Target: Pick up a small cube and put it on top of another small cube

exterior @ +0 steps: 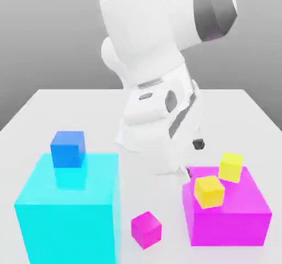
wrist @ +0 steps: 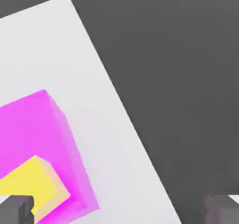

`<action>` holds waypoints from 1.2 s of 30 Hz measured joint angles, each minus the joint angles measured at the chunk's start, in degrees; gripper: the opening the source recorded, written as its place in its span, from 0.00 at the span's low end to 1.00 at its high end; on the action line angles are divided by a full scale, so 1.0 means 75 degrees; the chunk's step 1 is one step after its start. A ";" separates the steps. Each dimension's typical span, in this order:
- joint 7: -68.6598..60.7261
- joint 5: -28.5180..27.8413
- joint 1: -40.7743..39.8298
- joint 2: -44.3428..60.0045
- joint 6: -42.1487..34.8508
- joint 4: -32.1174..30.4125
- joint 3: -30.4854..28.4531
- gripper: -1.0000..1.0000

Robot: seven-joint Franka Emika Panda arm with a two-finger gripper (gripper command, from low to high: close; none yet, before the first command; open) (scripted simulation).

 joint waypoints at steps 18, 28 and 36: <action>-0.4613 0.0057 0.0013 0.1778 0.1333 -0.0788 0.0177 0.50; -0.5864 -0.1785 0.0170 0.1863 0.2529 -0.1393 -0.0257 0.50; -0.7276 -0.0500 -0.0915 0.3180 0.3655 -0.1113 0.1130 0.50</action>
